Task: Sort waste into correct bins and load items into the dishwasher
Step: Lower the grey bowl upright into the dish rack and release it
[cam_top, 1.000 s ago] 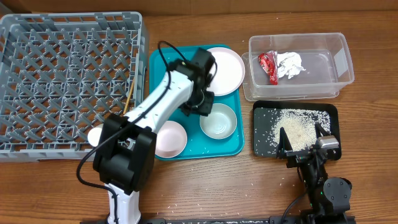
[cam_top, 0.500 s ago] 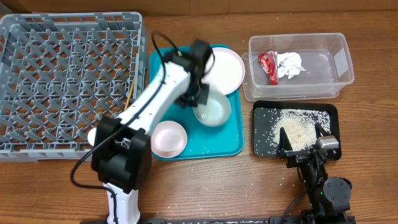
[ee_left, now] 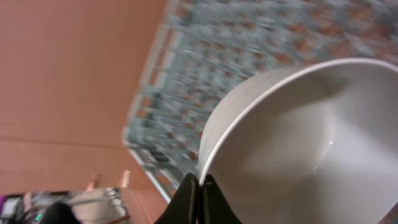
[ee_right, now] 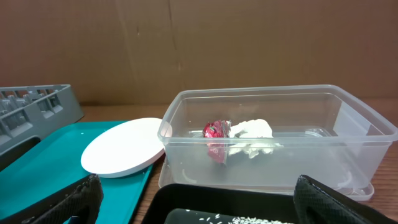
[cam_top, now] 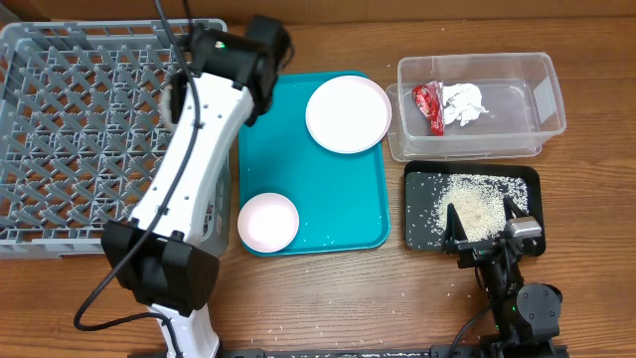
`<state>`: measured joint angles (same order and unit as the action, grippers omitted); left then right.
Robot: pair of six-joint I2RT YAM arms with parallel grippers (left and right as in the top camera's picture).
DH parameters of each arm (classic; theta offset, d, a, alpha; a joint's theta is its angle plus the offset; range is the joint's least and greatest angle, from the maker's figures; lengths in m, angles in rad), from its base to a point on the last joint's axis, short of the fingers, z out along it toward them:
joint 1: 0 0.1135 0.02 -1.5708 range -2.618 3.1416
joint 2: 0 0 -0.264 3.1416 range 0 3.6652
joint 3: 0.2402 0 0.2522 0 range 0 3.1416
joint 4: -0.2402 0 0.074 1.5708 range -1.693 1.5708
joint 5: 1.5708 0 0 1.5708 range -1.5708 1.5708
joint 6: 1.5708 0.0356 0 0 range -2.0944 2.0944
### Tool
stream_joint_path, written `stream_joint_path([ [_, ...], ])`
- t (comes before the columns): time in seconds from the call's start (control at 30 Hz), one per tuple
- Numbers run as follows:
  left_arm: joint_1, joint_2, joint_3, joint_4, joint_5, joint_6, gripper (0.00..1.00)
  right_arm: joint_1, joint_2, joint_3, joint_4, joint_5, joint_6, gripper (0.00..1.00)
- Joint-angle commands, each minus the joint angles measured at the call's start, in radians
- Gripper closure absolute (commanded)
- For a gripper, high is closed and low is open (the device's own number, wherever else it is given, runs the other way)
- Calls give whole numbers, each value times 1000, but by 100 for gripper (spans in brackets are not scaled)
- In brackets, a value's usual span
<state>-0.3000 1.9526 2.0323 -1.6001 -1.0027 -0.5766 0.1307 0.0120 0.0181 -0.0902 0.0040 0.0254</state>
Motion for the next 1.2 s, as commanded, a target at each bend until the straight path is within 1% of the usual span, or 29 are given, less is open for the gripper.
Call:
stream_joint_path([
  [0.0, 68, 13, -55, 48, -236, -85, 96, -4, -9, -10, 6, 2, 0, 0],
  [0.1, 111, 16, -98, 100, -232, -83, 96, -4, -9, -10, 6, 1, 0, 0],
  [0.2, 143, 17, -148, 191, -236, -60, 96, -4, -9, -10, 6, 1, 0, 0],
  [0.3, 150, 22, -187, 326, -233, 27, 96, -4, -9, -10, 6, 1, 0, 0],
  [0.4, 149, 26, -219, 477, -227, 142, 96, -4, -9, -10, 6, 1, 0, 0],
  [0.47, 148, 36, -225, 526, -228, 208, 96, -4, -9, -10, 6, 1, 0, 0],
  [0.5, 148, 42, -225, 531, -228, 223, 96, -4, -9, -10, 6, 1, 0, 0],
  [0.63, 149, 69, -225, 512, -213, 222, 96, -4, -9, -10, 6, 1, 0, 0],
  [0.8, 131, 122, -225, 492, -126, 218, 96, -4, -9, -10, 6, 1, 0, 0],
  [1.0, 121, 216, -225, 444, -134, 214, 96, -4, -9, -10, 6, 1, 0, 0],
  [1.07, 116, 225, -225, 422, -142, 213, 96, -4, -9, -10, 6, 1, 0, 0],
  [1.17, 102, 224, -225, 399, -190, 213, 96, -4, -9, -10, 6, 1, 0, 0],
])
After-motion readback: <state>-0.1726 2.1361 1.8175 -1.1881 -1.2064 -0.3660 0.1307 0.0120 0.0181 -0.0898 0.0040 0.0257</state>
